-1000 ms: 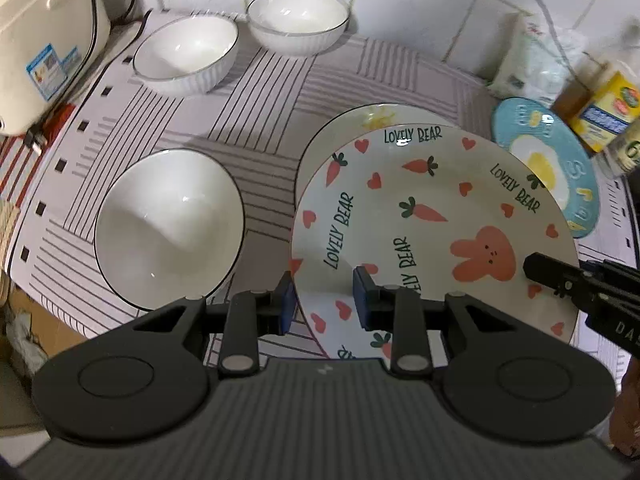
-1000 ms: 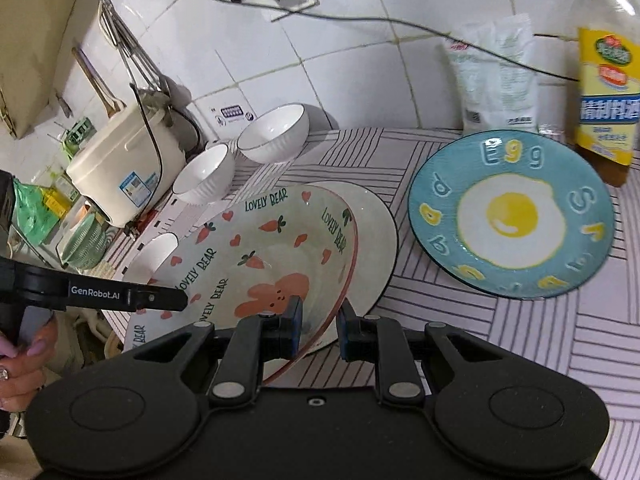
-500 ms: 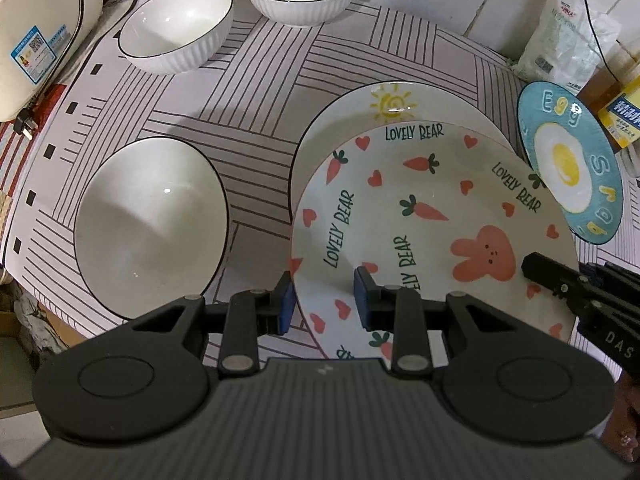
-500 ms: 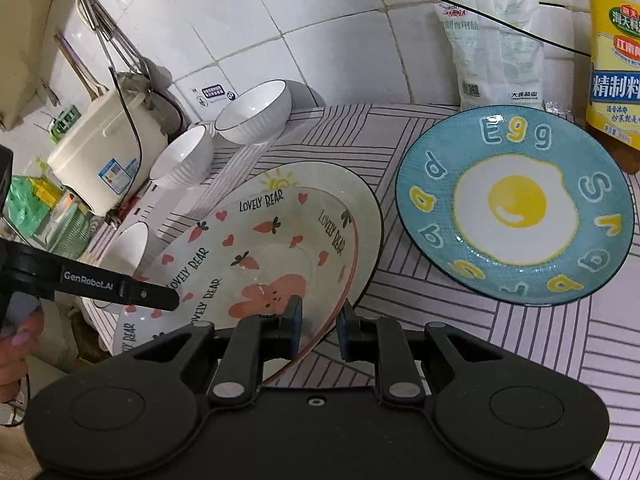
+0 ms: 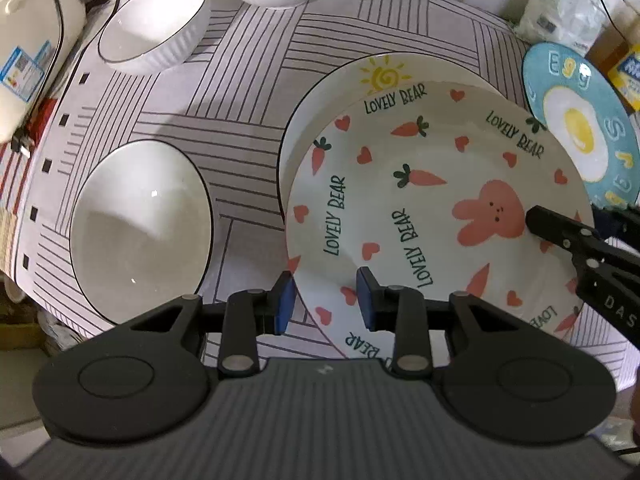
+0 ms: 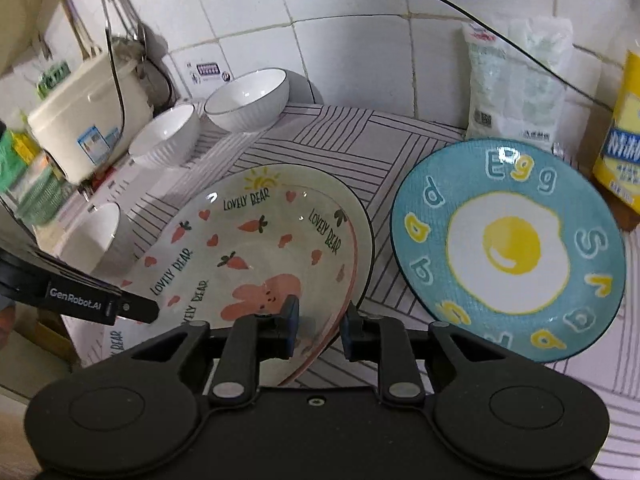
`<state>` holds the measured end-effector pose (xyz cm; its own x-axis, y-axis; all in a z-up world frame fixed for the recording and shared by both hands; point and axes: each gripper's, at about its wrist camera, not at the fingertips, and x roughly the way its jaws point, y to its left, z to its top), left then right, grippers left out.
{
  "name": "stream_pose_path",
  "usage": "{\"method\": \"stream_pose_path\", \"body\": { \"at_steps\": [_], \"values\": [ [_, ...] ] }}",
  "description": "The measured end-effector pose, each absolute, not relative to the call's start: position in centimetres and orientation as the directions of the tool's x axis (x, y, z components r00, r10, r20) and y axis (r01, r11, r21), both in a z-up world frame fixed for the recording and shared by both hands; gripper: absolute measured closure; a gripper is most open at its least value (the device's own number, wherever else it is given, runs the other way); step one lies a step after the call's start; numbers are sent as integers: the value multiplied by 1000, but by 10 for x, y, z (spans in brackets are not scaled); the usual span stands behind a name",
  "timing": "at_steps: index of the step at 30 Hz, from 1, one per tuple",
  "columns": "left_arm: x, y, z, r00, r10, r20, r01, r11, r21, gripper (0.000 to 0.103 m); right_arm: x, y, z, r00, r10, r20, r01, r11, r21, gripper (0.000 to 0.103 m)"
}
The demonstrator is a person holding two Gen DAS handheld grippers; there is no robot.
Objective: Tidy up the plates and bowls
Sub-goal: 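Carry the bunny plate onto the sun plate and open both grippers, then move both grippers to the rim of the blue egg plate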
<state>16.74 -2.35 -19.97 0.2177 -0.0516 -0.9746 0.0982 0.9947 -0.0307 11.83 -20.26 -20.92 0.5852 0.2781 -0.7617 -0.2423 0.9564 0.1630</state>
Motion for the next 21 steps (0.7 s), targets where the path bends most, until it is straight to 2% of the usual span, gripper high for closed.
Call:
{"method": "stream_pose_path", "body": {
  "at_steps": [5,16,21],
  "values": [
    [171,-29,-200,212,-25,-977,111,994,-1,72,119,-185,-203,565,170,-807,-195,978,70,68],
    [166,-34,-189,213,-1,-977,118,993,24,75,108,-176,-212,625,64,-778,-101,995,1,67],
    [155,-34,-172,221,-9,-975,140,990,23,75,93,-186,-199,664,91,-742,-56,996,72,67]
  ]
}}
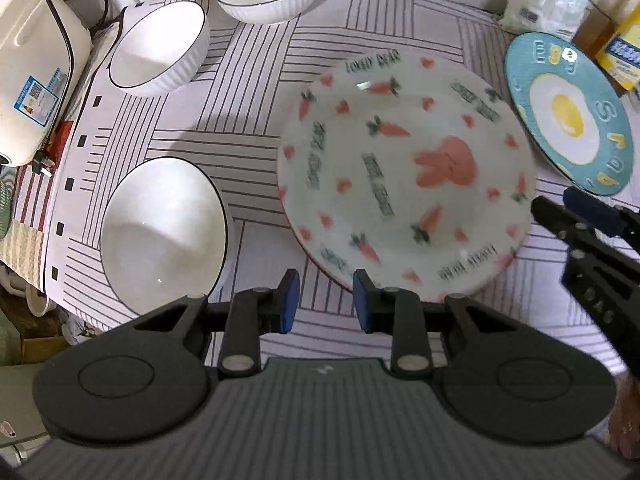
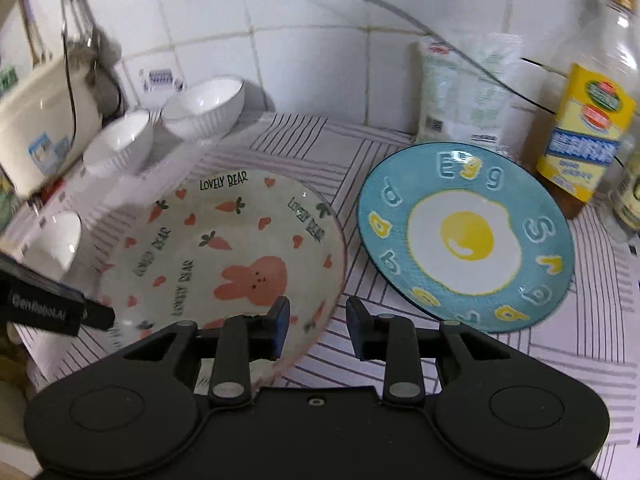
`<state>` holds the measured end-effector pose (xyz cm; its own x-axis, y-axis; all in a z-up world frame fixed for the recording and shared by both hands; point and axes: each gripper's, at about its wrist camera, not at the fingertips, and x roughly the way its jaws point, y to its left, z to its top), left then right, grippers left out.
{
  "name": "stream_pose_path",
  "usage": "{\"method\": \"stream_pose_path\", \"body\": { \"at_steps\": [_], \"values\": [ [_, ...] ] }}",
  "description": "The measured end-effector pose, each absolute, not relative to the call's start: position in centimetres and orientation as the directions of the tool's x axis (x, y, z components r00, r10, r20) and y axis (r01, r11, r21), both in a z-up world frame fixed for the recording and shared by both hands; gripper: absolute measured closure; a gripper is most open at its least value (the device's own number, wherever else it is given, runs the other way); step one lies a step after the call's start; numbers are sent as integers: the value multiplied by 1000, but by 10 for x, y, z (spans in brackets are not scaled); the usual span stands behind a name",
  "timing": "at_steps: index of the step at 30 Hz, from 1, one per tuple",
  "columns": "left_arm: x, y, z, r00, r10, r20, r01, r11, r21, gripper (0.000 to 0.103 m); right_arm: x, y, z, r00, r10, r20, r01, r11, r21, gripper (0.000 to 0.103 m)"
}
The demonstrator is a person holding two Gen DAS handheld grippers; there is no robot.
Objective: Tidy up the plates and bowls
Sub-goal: 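Move both grippers to the rim of the blue egg plate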
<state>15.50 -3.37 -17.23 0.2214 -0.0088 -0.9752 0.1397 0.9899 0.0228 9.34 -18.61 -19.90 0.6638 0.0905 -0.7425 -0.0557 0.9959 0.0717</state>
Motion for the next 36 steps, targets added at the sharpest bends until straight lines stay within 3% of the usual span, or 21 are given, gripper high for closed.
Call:
{"method": "stream_pose_path", "body": {
  "at_steps": [7,16,24,28,36],
  "values": [
    [137,-43,-131,265,-52,-963,220,976,8,72,50,-214,-157,734,150,-662,-48,984,169,66],
    [129,-78,-82,333,-99,-938,372,927,35,59,6,-245,-110,801,136,-583,-34,983,181,39],
    [135,-104,-75,341,-107,-934,461,885,67,48,-8,-262,-106,801,102,-589,4,984,176,29],
    [146,-114,-75,342,-105,-934,502,861,87,40,-8,-270,-107,817,69,-572,46,982,183,13],
    [184,-131,-84,340,-98,-935,552,826,114,27,5,-286,-117,857,5,-515,122,970,212,13]
  ]
}}
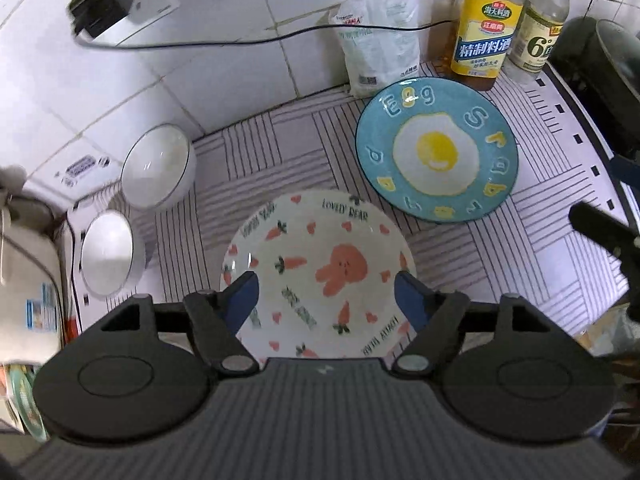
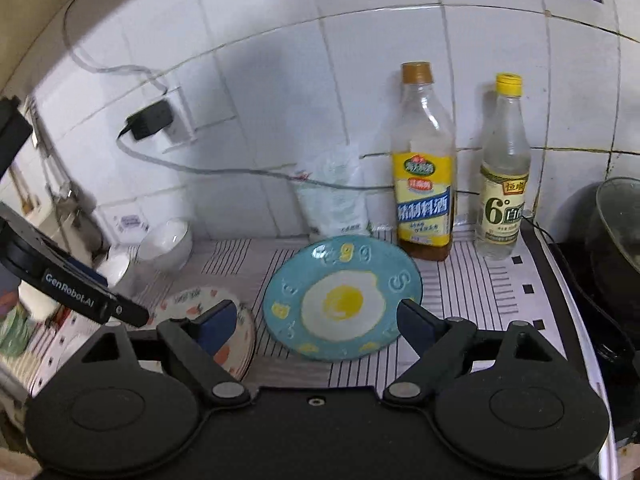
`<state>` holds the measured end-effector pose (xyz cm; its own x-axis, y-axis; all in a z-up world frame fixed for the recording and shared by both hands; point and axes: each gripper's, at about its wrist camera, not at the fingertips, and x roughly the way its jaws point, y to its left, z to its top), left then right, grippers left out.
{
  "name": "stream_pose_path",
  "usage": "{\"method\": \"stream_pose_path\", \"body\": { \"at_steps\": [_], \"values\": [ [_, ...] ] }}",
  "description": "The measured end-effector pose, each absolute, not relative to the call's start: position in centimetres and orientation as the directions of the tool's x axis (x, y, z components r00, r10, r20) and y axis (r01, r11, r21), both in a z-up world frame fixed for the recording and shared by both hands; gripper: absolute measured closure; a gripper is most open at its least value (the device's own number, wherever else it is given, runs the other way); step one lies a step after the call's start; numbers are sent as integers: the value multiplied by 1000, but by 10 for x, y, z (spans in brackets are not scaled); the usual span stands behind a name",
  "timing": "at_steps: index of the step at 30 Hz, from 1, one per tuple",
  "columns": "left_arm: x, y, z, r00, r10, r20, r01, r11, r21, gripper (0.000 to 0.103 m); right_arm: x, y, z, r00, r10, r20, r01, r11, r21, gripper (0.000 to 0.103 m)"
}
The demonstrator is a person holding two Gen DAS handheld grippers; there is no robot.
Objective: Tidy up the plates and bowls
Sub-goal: 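Move both grippers to the rim of the blue egg plate, then grasp the blue egg plate rim with both grippers and lift it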
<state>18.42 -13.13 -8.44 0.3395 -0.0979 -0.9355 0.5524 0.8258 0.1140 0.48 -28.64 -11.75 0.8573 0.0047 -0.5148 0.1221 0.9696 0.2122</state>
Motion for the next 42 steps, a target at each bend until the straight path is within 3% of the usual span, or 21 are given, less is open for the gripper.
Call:
{"method": "stream_pose_path", "body": {
  "at_steps": [6,16,20,26,30,34,36,39,40,42],
  "values": [
    [226,-143,-117,381,-160,-911,559,824,89,25,30,-311,-146,865,6,-502,198,915,352,13],
    [271,-184,-177,354,-231,-906,646,761,59,25,72,-336,-221,821,-6,-571,336,813,475,21],
    [282,-197,-196,336,-234,-912,646,762,43,30,78,-340,-240,830,0,-558,358,767,533,30],
    [294,-205,-211,320,-226,-920,661,749,46,33,82,-340,-248,847,-17,-531,371,734,568,30],
    [298,-207,-216,289,-238,-927,681,732,25,44,83,-342,-251,848,-28,-530,386,717,580,32],
    [301,-210,-219,262,-286,-922,688,725,-29,65,87,-344,-254,849,-21,-527,387,704,595,38],
    [298,-214,-220,249,-300,-921,697,715,-45,74,90,-345,-257,848,-15,-530,388,699,601,44],
    [294,-217,-220,270,-295,-917,683,730,-34,74,91,-343,-259,850,-37,-525,395,705,589,48],
    [295,-216,-221,270,-300,-915,672,739,-44,74,91,-344,-260,852,-41,-522,396,704,590,54],
    [295,-215,-220,271,-299,-915,661,749,-49,74,88,-347,-263,846,-58,-530,411,703,580,77]
  ]
}}
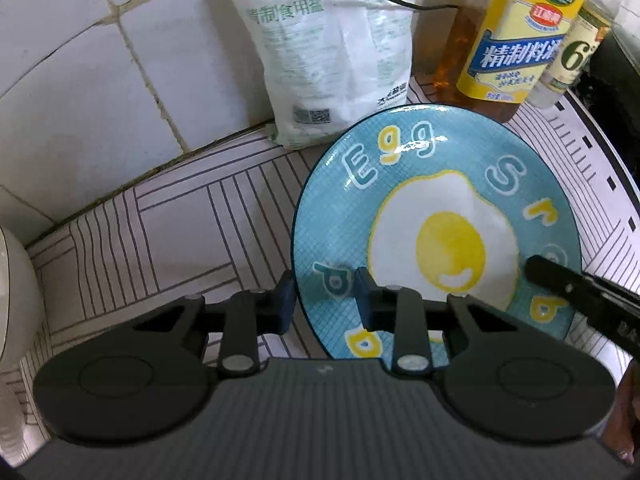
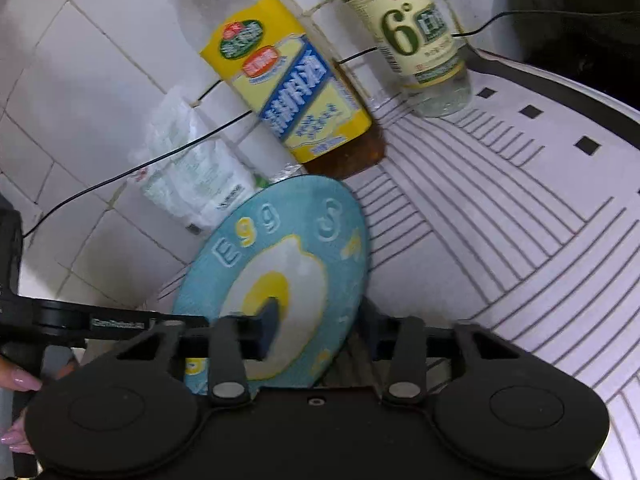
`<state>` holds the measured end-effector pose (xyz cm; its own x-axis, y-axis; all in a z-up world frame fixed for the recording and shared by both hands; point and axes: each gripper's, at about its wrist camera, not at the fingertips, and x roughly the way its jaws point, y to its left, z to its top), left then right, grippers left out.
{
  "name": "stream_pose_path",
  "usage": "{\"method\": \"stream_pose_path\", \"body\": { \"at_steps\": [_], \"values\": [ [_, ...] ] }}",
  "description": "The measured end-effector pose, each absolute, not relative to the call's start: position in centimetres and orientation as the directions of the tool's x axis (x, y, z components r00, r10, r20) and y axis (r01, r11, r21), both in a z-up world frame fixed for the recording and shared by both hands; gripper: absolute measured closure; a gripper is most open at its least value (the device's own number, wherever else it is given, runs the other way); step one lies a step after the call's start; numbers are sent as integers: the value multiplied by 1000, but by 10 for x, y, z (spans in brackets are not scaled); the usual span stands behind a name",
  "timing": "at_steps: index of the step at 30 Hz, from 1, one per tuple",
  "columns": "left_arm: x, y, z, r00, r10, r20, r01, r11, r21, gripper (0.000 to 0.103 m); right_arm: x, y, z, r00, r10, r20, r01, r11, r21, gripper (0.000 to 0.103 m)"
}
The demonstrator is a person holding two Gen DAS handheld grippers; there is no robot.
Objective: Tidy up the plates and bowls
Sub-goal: 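Grasp the blue egg plate rim with both grippers and lift it, then lower the blue egg plate onto the bunny plate stack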
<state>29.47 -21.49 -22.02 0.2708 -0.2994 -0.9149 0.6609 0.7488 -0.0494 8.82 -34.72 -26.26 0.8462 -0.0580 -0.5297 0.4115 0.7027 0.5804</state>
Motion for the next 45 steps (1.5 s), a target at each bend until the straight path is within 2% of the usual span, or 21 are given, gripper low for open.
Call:
{"method": "stream_pose_path", "body": {
  "at_steps": [1,2,6,11,19,36,45],
  "values": [
    [294,-216,-220,269,-294,-917,659,750,-47,74,86,-350,-265,835,-73,-545,433,698,571,87],
    [293,-217,-219,264,-287,-921,661,749,-44,75,83,-355,-268,843,-53,-535,423,680,599,88],
    [288,-212,-212,259,-283,-923,659,751,-46,75,83,-353,-262,827,-56,-559,426,712,559,87],
    [270,-203,-196,297,-268,-917,650,760,-12,75,79,-353,-254,812,33,-582,364,751,550,84],
    [235,-173,-166,316,-282,-906,608,793,-35,75,57,-343,-227,822,80,-564,291,793,536,84],
    [152,-86,-110,380,-240,-894,419,906,-65,75,18,-307,-174,818,264,-511,54,850,524,84],
    [122,-43,-118,382,-197,-903,302,950,-80,75,16,-280,-175,766,365,-530,-38,848,528,84]
  ]
}}
